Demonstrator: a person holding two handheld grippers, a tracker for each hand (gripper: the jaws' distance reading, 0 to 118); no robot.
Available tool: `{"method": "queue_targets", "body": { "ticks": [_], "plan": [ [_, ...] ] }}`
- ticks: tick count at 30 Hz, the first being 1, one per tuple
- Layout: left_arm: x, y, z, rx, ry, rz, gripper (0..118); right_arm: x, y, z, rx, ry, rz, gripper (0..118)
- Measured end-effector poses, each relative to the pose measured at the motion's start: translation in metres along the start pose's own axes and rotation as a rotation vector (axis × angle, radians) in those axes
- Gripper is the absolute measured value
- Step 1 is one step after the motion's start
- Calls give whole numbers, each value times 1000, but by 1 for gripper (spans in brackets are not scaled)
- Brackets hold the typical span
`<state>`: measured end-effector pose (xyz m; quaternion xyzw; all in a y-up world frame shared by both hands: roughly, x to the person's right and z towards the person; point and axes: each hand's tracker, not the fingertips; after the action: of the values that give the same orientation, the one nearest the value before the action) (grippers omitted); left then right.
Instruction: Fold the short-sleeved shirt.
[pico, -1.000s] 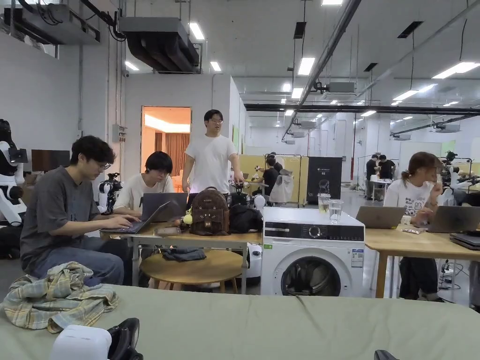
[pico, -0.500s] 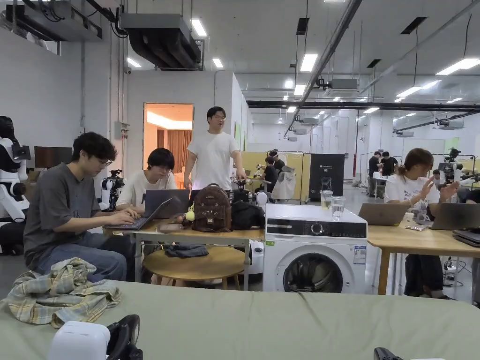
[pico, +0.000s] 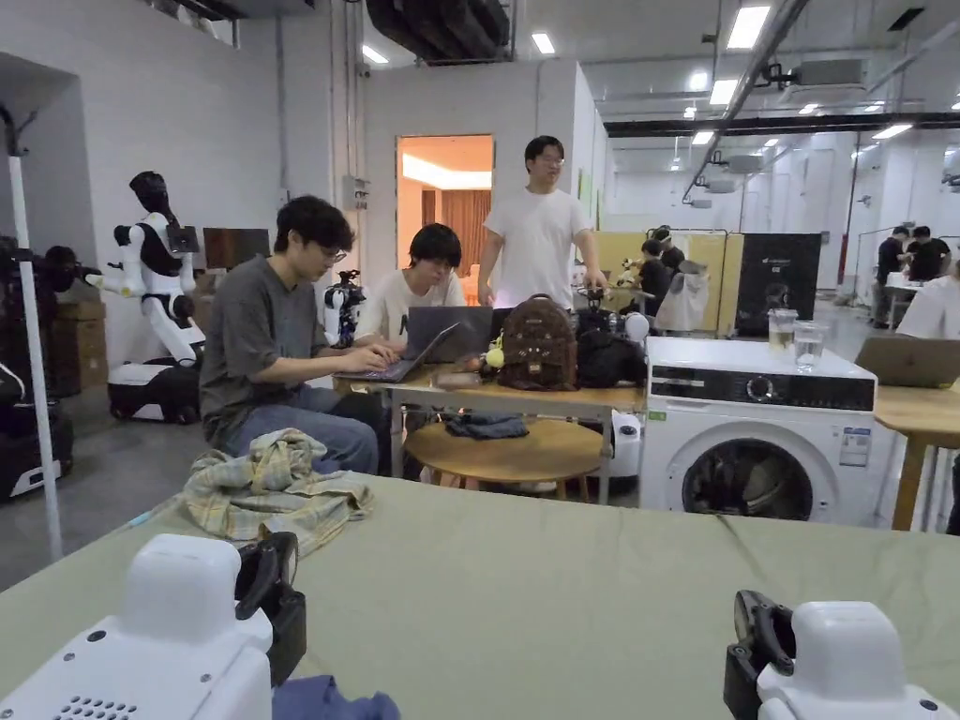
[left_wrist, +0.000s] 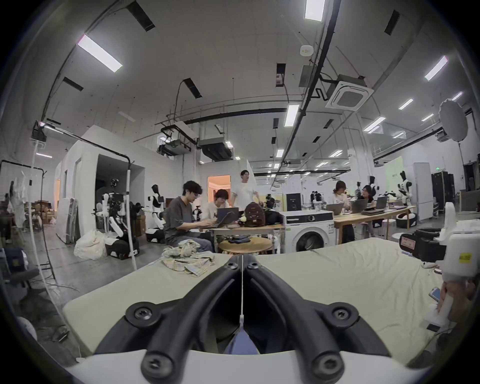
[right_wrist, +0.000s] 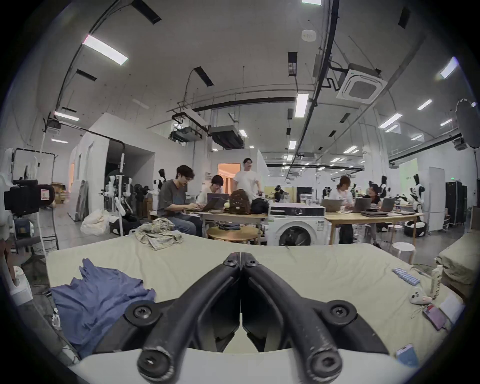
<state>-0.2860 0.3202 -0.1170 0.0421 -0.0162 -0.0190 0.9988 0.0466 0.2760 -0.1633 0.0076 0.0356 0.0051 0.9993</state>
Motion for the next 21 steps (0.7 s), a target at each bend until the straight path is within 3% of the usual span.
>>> {"method": "queue_targets", "body": {
  "ticks": [9, 17, 21],
  "plan": [
    [-40, -6, 21, -36, 120, -19, 0, -61, -12, -31, -30, 128, -15, 0],
    [-85, -33, -9, -158, 120, -26, 0, -79, -19, -45, -53, 181, -21, 0],
    [-96, -72, -47, -344, 43, 25, 47, -80, -32, -56, -101, 185, -24, 0]
  ]
}}
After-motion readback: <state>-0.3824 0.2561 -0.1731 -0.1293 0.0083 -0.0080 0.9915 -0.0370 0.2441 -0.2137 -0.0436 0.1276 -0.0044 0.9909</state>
